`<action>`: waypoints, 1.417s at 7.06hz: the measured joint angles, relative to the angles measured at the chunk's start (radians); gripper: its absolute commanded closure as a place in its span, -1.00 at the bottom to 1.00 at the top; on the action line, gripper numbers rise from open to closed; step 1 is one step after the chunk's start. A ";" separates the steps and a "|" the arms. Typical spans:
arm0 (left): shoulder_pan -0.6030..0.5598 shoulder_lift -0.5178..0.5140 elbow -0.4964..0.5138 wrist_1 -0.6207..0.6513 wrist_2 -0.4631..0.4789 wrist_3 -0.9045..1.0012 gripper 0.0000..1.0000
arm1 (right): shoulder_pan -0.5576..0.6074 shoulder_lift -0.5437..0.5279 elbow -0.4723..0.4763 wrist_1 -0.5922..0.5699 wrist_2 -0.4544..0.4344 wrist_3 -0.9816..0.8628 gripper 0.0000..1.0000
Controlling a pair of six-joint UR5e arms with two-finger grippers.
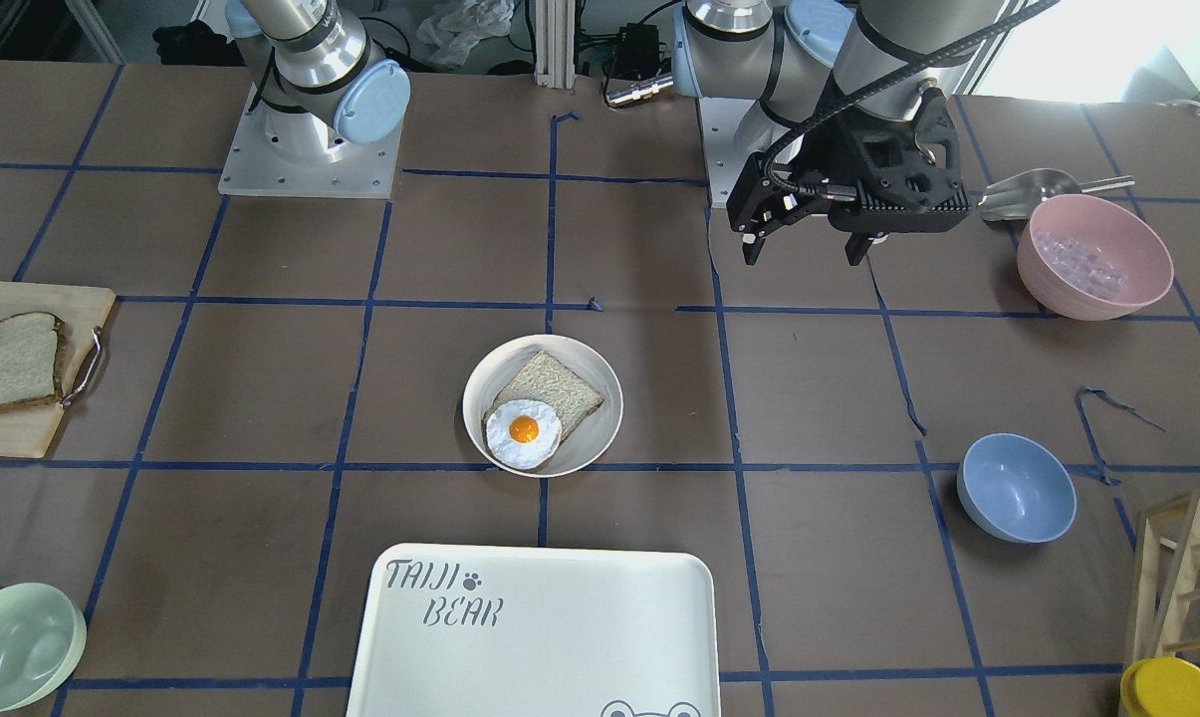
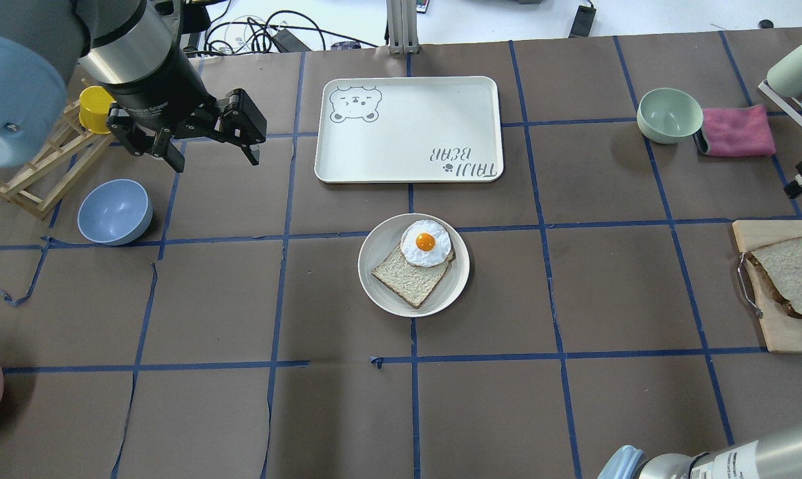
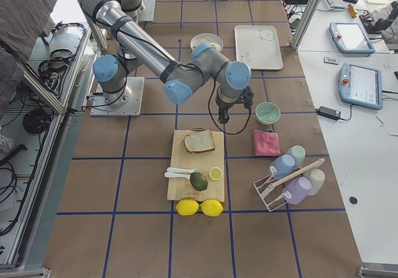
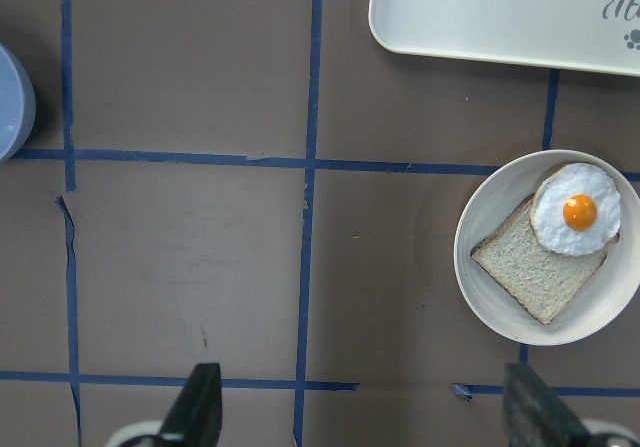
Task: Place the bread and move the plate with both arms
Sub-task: 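Move the right gripper over the bread slice on the wooden board, then lower the right gripper and pinch the bread slice's edge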
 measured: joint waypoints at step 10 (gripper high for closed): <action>0.000 0.002 0.000 0.000 0.001 0.000 -1.00 | -0.129 0.150 0.118 -0.185 -0.059 -0.047 -0.10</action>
